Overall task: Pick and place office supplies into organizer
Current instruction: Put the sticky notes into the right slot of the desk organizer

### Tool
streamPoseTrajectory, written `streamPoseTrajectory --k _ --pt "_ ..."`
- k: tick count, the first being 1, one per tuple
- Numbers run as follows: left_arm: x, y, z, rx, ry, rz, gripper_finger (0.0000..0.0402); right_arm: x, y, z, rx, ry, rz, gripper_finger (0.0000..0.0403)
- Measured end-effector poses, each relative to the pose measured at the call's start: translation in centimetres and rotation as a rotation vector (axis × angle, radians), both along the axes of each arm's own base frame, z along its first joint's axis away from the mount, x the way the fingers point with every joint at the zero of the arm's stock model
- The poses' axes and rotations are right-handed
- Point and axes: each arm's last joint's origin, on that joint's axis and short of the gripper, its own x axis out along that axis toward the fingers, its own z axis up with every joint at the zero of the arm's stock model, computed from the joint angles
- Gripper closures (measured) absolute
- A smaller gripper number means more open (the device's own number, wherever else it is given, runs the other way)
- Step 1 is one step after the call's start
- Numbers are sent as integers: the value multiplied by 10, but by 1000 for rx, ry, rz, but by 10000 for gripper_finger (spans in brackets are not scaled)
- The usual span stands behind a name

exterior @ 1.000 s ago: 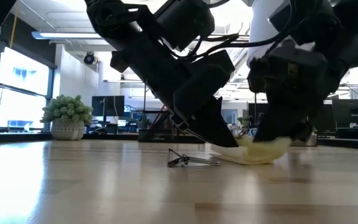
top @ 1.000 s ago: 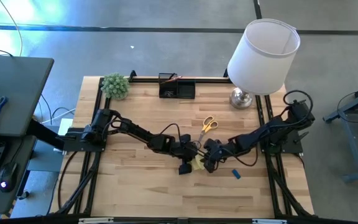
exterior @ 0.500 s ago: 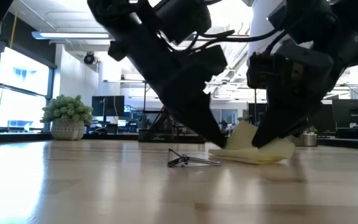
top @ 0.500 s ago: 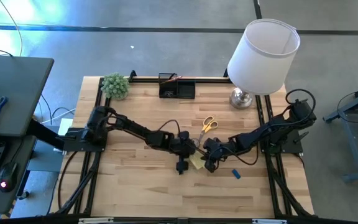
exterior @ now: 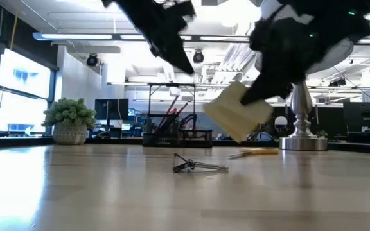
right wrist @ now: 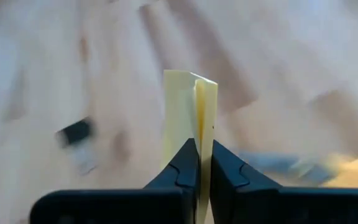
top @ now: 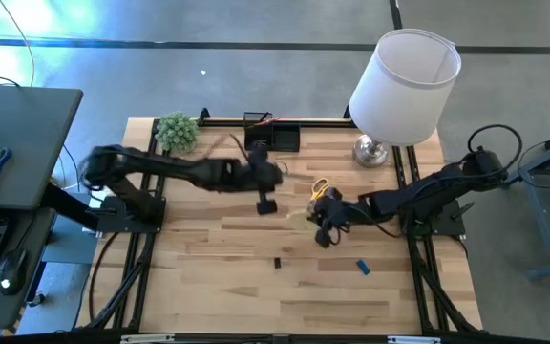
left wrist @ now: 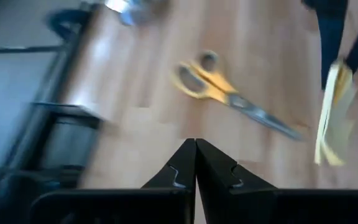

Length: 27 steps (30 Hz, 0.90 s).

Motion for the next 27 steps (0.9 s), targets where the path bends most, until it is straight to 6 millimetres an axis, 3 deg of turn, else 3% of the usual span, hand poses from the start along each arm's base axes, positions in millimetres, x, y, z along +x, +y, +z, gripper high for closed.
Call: streamPoseTrajectory --k 6,11,18,22,27 --pt "-33 21 53 11 -141 -47 401 20 -26 27 -347 73 -21 399" --pt "-52 37 75 -28 -225 -92 401 44 -53 45 -651 136 -73 399" --pt "-70 53 77 -11 -252 -104 401 81 -104 52 -929 339 -102 400" --pt "-94 62 71 7 -313 -93 401 102 -141 40 -995 472 -81 400" --pt "-130 71 73 22 -544 -125 401 122 -181 22 -1052 626 -61 400"
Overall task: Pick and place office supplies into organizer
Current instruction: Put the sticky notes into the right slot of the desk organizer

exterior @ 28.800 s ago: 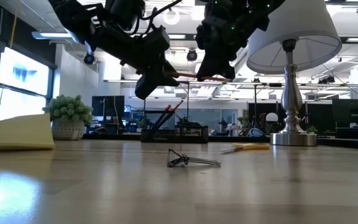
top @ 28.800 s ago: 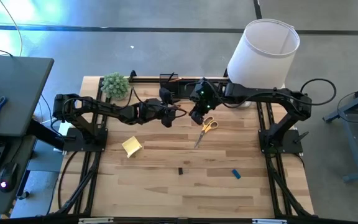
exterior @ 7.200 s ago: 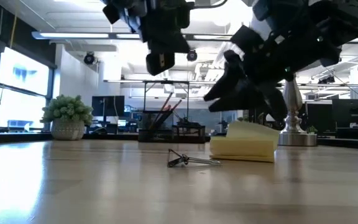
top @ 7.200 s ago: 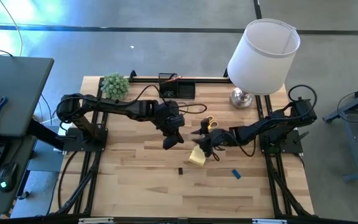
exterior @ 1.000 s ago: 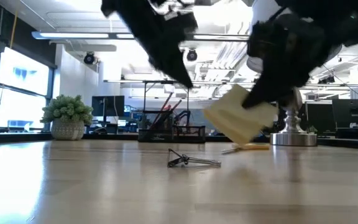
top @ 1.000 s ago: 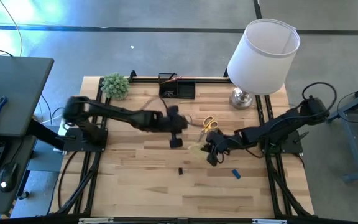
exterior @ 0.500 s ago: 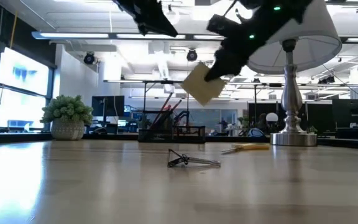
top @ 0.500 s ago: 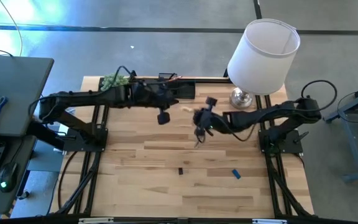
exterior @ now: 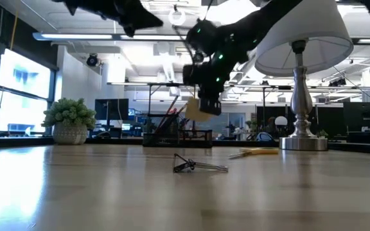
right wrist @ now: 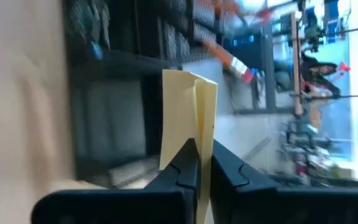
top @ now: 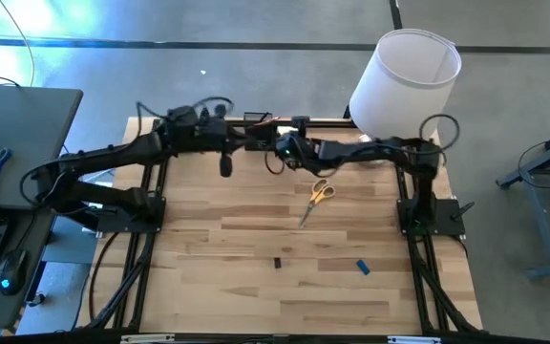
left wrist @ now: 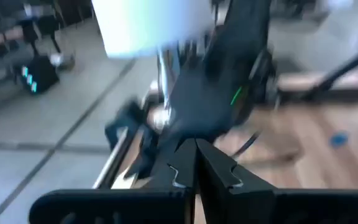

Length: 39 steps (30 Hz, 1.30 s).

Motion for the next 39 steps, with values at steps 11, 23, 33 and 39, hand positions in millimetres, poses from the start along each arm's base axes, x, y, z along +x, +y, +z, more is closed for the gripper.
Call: streamPoseTrajectory --k 11,23,33,39 --pt "-23 0 -1 -70 -32 -84 401 28 -47 -1 100 94 9 400" --pt "-43 -15 15 -52 -73 -132 401 24 -77 -6 228 120 11 394" --pt "-44 -16 14 -60 -61 -131 401 20 -87 -7 292 98 60 396" --pt "-44 -16 14 -57 -59 -125 401 14 -98 -7 285 117 61 387"
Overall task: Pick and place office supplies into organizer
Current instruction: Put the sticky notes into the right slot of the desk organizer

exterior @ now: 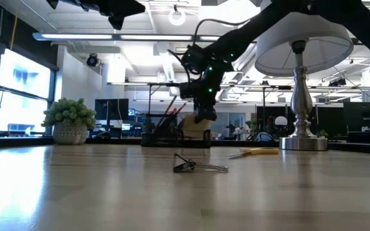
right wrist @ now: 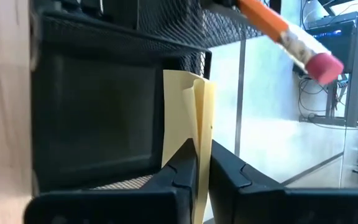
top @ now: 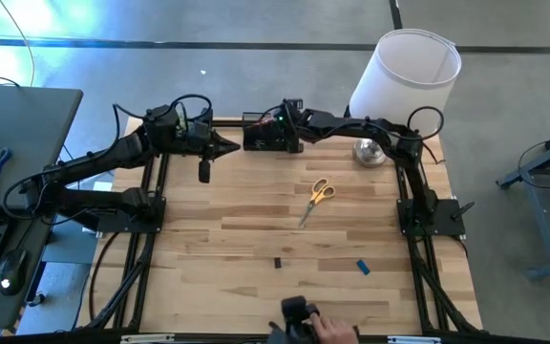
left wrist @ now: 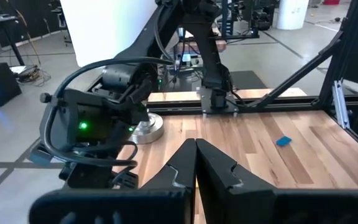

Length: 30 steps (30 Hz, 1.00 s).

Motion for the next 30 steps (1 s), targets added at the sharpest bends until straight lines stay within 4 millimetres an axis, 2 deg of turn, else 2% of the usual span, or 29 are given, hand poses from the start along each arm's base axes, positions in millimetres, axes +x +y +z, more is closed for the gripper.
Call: streamPoseTrajectory --k 10,22,30 --pt "0 0 0 1 2 9 401 2 0 -2 26 -17 44 391" --pt "0 0 -1 -3 7 12 401 4 4 -6 35 -6 33 338" --pt "0 0 -1 -3 7 12 401 5 13 -8 62 26 51 336"
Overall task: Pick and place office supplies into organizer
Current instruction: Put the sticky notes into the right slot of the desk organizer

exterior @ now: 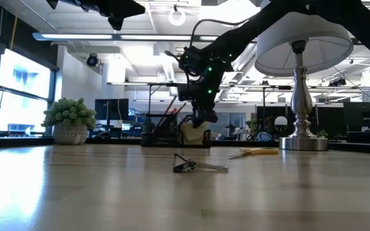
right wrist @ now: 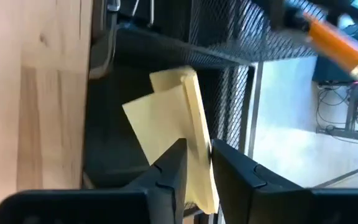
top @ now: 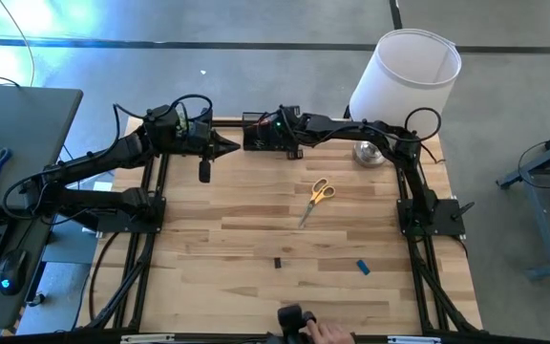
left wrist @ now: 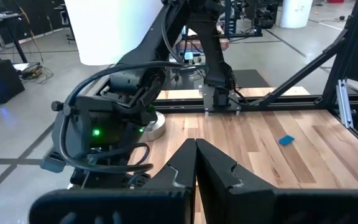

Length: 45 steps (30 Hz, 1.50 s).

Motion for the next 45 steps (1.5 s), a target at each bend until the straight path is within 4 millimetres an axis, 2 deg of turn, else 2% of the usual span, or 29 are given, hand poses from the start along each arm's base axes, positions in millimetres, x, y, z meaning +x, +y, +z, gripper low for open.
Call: streamPoseTrajectory --k 5,10,15,22,26,40,45 --pt "0 0 0 0 0 0 401 0 7 -2 33 29 19 341" --pt "0 0 0 0 0 0 401 4 4 2 -56 2 -19 344" --pt "0 0 0 0 0 0 401 4 0 3 -69 -22 -26 393" --pt "0 0 0 1 0 0 401 3 2 2 -23 -16 3 401" --pt "0 0 0 3 1 0 401 1 -1 0 45 -38 9 389" --pt "0 0 0 17 6 -1 401 0 -3 4 7 -34 7 358" --pt "0 0 0 17 7 -1 401 -2 1 4 102 -30 60 357"
